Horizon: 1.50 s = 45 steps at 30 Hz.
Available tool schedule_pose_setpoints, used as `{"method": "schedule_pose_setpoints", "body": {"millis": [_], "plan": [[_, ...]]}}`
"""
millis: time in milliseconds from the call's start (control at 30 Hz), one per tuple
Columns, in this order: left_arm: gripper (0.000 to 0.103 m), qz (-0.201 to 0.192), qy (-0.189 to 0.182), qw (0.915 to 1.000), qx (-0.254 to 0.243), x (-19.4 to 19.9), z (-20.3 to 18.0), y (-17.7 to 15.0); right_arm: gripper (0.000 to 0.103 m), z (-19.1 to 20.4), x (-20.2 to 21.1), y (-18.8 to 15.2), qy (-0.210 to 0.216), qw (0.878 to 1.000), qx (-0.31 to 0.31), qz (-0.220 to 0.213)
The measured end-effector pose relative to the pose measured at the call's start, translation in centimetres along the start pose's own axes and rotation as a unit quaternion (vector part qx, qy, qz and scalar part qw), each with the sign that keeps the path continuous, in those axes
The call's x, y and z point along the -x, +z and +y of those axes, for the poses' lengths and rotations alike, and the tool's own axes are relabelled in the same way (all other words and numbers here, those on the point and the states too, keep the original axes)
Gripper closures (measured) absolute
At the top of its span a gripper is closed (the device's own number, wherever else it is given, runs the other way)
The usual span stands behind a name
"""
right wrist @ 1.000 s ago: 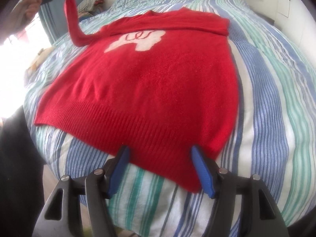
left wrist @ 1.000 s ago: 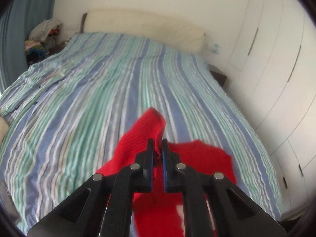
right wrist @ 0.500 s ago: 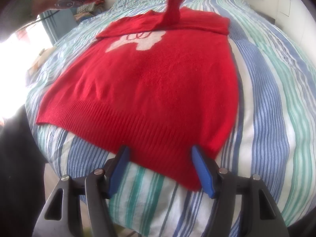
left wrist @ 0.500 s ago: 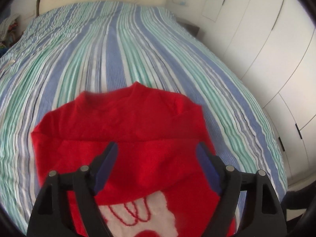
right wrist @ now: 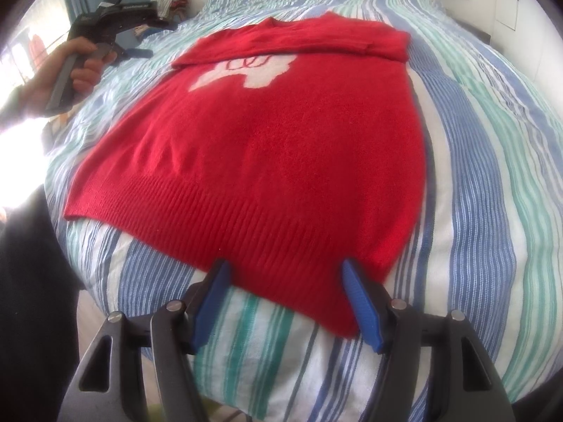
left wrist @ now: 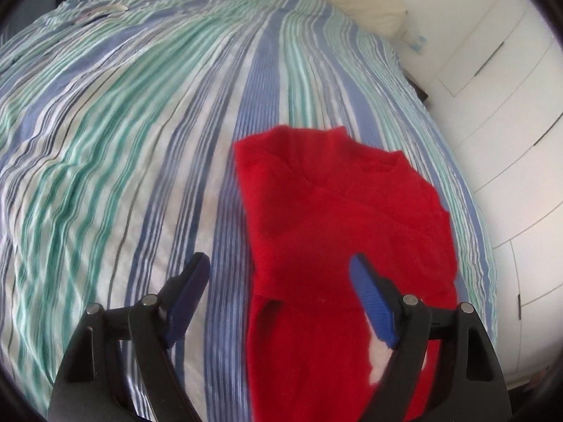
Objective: Fold small clothes
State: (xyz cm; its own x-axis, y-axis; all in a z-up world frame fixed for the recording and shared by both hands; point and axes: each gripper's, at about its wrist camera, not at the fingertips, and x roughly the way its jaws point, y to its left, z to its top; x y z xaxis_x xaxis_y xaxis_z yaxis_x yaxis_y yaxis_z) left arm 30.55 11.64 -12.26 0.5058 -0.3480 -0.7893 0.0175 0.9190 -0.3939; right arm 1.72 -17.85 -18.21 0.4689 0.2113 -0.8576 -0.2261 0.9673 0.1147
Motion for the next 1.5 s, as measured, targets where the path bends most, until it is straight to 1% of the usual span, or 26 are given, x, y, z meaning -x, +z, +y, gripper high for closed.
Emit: {"method": "schedule_pose_setpoints", "body": {"millis": [67, 100, 133, 167, 200, 300, 333, 367, 400, 433, 467, 533, 567, 633, 767, 833, 900, 967, 1000, 1067, 1100, 1133, 1167, 1200, 1333, 1500], "plan": [[0.021, 0.016, -0.009, 0.9997, 0.014, -1.8, -0.3, -0.1, 0.037, 0.2, 0.0, 0.0, -0.005, 1.0, 0.004, 0.001], [0.027, 0.023, -0.003, 0.9996, 0.019, -2.8, -0.5, -0.2, 0.037, 0.4, -0.1, 0.0, -0.008, 1.0, 0.006, 0.002], [0.074, 0.028, 0.027, 0.9992, 0.014, -3.8, -0.3, -0.5, 0.036, 0.5, -0.1, 0.0, -0.011, 1.0, 0.009, 0.002], [0.093, 0.043, 0.094, 0.9946, -0.003, -4.9, -0.5, -0.7, 0.036, 0.7, -0.1, 0.0, -0.014, 1.0, 0.012, 0.002], [0.099, 0.045, 0.144, 0.9885, -0.008, -5.5, -0.4, -1.1, 0.036, 0.7, -0.1, 0.0, -0.016, 1.0, 0.015, 0.002], [0.099, 0.029, 0.14, 0.9897, 0.005, -5.3, -0.1, -1.7, 0.036, 0.8, -0.2, -0.1, -0.019, 1.0, 0.018, 0.001], [0.097, 0.028, 0.143, 0.9893, -0.004, -5.3, -0.5, -1.8, 0.036, 0.8, -0.2, -0.1, -0.019, 1.0, 0.019, 0.002], [0.092, 0.028, 0.149, 0.9884, -0.014, -5.2, -0.9, -1.9, 0.035, 0.8, -0.2, -0.1, -0.019, 1.0, 0.019, 0.001], [0.09, 0.028, 0.154, 0.9875, -0.021, -5.0, -1.1, -1.9, 0.035, 0.8, -0.3, -0.1, -0.018, 1.0, 0.019, 0.001], [0.073, 0.026, 0.162, 0.9863, -0.023, -4.5, -1.1, -2.0, 0.034, 0.8, -0.3, -0.1, -0.016, 1.0, 0.019, 0.002], [0.049, 0.019, 0.168, 0.9853, -0.022, -3.8, -1.2, -2.2, 0.033, 0.7, -0.3, -0.1, -0.014, 1.0, 0.019, 0.002], [0.032, -0.008, 0.16, 0.9868, -0.025, -1.4, -1.2, -3.2, 0.034, 0.6, 0.3, 0.0, -0.01, 1.0, 0.016, -0.001], [0.029, -0.019, 0.149, 0.9882, -0.028, 0.0, -1.0, -3.8, 0.034, 0.6, 0.8, 0.1, -0.004, 1.0, 0.013, -0.006], [0.026, -0.027, 0.137, 0.9896, -0.034, 2.2, -1.3, -5.8, 0.034, 0.3, 2.4, 0.2, 0.01, 0.999, 0.006, -0.031], [0.016, -0.046, 0.106, 0.9926, -0.038, 5.8, -2.8, -11.1, 0.034, -0.5, 5.0, 0.7, -0.021, 0.995, 0.0, -0.094], [0.013, -0.051, 0.092, 0.9937, -0.039, 6.6, -3.9, -14.1, 0.034, -0.8, 5.1, 1.1, -0.037, 0.994, 0.0, -0.107], [0.013, -0.045, 0.08, 0.9944, -0.053, 6.4, -5.2, -16.5, 0.034, -1.2, 4.6, 1.5, -0.044, 0.994, -0.003, -0.102], [0.008, -0.036, 0.082, 0.9927, -0.08, 5.4, -6.5, -18.8, 0.034, -1.4, 4.3, 1.8, -0.047, 0.994, -0.007, -0.1], [0.008, -0.023, 0.091, 0.9908, -0.097, 4.5, -6.8, -19.9, 0.034, -1.4, 4.1, 1.8, -0.051, 0.994, -0.007, -0.1], [0.008, 0.007, 0.122, 0.9839, -0.13, 2.2, -7.1, -21.8, 0.034, -1.6, 3.4, 1.9, -0.056, 0.994, -0.003, -0.092], [0.007, 0.003, 0.139, 0.9778, -0.157, 1.6, -7.4, -22.4, 0.034, -1.7, 2.7, 1.8, -0.057, 0.995, -0.001, -0.077], [0.006, -0.008, 0.148, 0.9731, -0.176, 1.6, -7.8, -22.6, 0.034, -1.8, 1.8, 1.5, -0.058, 0.997, -0.001, -0.053], [0.005, -0.01, 0.153, 0.9712, -0.182, 1.7, -8.2, -22.6, 0.034, -2.0, 0.7, 1.2, -0.058, 0.998, -0.002, -0.024], [0.005, -0.007, 0.151, 0.9723, -0.178, 1.8, -8.2, -22.4, 0.033, -2.1, 0.2, 0.9, -0.057, 0.998, -0.007, -0.012], [0.006, -0.018, 0.129, 0.9806, -0.147, 3.2, -7.3, -22.1, 0.034, -1.8, 1.6, 0.8, -0.061, 0.997, -0.001, -0.041], [0.006, -0.066, 0.119, 0.9815, -0.134, 5.4, -7.5, -21.7, 0.034, -0.8, 3.3, 0.6, -0.071, 0.994, 0.017, -0.078]]}}
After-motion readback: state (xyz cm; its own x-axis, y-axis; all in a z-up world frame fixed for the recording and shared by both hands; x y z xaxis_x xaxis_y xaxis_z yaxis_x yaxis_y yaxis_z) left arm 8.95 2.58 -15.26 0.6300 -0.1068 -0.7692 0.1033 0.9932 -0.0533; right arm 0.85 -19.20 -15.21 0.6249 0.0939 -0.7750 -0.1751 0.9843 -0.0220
